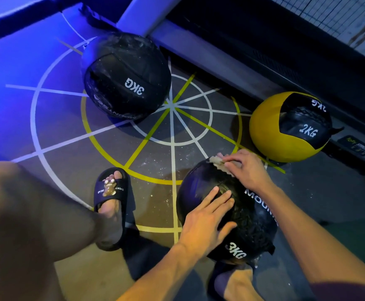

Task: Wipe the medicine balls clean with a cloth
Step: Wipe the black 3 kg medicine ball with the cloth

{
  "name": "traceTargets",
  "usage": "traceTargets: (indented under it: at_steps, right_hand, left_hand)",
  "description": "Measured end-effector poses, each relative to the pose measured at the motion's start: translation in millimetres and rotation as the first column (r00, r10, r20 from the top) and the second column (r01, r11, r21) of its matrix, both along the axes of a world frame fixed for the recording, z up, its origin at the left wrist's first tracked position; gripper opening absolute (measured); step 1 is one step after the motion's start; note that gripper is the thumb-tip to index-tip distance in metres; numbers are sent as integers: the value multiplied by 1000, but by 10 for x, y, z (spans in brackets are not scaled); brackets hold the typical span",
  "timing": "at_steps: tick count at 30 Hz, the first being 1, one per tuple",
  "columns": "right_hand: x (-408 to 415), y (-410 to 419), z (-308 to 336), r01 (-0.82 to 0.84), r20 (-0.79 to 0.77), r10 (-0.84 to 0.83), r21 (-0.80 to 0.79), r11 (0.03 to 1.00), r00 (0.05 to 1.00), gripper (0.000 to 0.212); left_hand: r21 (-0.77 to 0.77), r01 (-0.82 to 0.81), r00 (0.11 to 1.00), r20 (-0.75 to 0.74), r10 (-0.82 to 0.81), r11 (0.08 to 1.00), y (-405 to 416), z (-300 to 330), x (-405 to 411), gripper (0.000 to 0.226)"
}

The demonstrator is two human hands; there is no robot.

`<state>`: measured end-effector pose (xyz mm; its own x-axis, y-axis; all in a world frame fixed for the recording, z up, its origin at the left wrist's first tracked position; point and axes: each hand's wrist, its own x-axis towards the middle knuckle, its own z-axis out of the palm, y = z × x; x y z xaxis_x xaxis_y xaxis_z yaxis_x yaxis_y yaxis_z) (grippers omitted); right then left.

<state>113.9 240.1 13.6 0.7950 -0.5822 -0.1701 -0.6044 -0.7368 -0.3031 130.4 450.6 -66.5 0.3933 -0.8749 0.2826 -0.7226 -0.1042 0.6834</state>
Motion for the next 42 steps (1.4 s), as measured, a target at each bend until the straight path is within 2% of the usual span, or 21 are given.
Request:
traceTargets:
  at_steps: [2,6,10,14,16,19,22,26,28,31,32,34,36,38,40,42]
  right_hand:
    - [-102,-31,-19,102,41,-100,-33,994,994,22]
    - [-232,-49,1,201,101,-197,-32,979,975,20]
    - [-334,-90,45,334,45,-333,-26,942,942,18]
    - [-365,-92,146,307,-48,-325,-225,925,944,16]
    - [-323,-134,187,332,-84,-353,-197,923,932,15]
    - [-114,-124,202,414,-141,-431,-139,900,891,14]
    - [217,89,178,288,-177,-311,-146,946,934,19]
    - [463,335,114,24,-264,-25,-6,1000,964,15]
    - [450,209,157,44,-315,-50,-26,999,948,15]
    - [388,-16,242,223,-327,-266,-165,961,907,15]
    - [412,24,240,233,-309,-273,-163,959,911,14]
    - [545,291,176,102,-313,-110,-43,994,943,18]
    - [662,676,58,-117,-392,155,118,986,907,16]
    - [719,775,-45,-236,-414,270,134,963,869,13]
    - [756,552,-13,-165,-415,172,54,985,894,14]
    - [722,165,64,-27,-429,-7,-72,997,903,16]
  left_hand:
    - [-20,14,999,39,-13,1000,-72,6,61,46]
    - [14,5,999,34,-5,1000,-148,-12,212,48]
    - [-5,-6,1000,-29,6,1000,-79,-84,138,46]
    - [124,17,996,81,-27,992,9,-29,29,67]
    - [158,15,989,141,-37,987,6,-1,30,71]
    - [191,24,991,122,-48,981,3,9,30,70]
    - [170,14,989,141,-39,985,19,-6,28,67]
    - [153,26,989,141,-48,988,29,-11,33,65]
    - [146,27,991,127,-46,989,15,-11,24,65]
    - [147,45,993,100,-60,988,-20,-10,7,66]
    - [145,51,995,79,-62,988,-31,-1,10,66]
    - [117,52,998,33,-56,992,-48,22,33,61]
    - [89,56,998,7,-57,994,-44,53,69,49]
    - [92,64,998,-30,-61,994,-39,40,102,46]
    - [96,65,997,-34,-62,993,-28,-6,113,57]
    - [90,51,999,-6,-51,995,-19,-49,101,65]
